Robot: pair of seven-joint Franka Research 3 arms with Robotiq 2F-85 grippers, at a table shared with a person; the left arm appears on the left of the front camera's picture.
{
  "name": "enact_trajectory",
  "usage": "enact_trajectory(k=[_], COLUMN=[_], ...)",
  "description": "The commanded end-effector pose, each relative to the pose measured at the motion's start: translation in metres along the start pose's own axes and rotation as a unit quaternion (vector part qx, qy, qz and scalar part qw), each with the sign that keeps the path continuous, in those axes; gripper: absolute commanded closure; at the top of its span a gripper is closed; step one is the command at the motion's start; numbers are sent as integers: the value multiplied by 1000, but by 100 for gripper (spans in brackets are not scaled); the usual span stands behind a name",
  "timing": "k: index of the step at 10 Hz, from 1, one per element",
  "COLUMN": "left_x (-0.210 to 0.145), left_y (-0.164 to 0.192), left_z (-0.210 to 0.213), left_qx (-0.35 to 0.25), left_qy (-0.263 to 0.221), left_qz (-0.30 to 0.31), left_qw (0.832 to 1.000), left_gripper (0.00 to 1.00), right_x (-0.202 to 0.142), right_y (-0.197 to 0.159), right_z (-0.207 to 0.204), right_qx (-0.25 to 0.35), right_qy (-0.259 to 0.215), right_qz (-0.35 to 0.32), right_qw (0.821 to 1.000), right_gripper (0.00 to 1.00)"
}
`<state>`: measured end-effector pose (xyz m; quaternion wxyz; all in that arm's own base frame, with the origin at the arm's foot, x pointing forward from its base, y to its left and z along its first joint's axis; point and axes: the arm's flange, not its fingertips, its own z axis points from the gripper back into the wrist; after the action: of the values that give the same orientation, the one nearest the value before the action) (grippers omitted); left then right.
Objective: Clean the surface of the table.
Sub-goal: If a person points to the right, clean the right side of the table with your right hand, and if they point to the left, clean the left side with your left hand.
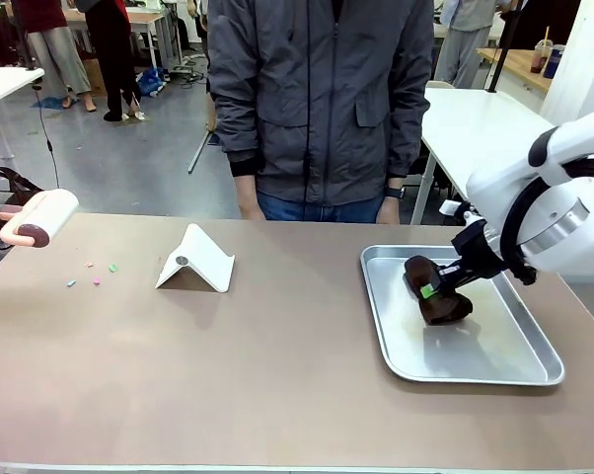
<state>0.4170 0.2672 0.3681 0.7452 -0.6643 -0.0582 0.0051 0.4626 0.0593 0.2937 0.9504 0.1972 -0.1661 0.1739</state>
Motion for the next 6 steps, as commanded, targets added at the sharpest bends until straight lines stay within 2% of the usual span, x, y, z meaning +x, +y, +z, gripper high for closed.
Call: enact_trajectory(k=[1,6], left_x=[-1,-1], left_y=[-3,-3], left_z=[0,0], left_qx=[-1,-1], left_qy=[1,1], left_qz=[-2,-2], left_qw=[1000,1000], left_gripper=[84,84], right_x=[-21,-39], right_y=[-34,-67], right_z=[2,37], right_qx=[-52,-46], right_qy=[7,-37], right_qz=[-29,-89], right_qw=[998,994], right_gripper=[91,91])
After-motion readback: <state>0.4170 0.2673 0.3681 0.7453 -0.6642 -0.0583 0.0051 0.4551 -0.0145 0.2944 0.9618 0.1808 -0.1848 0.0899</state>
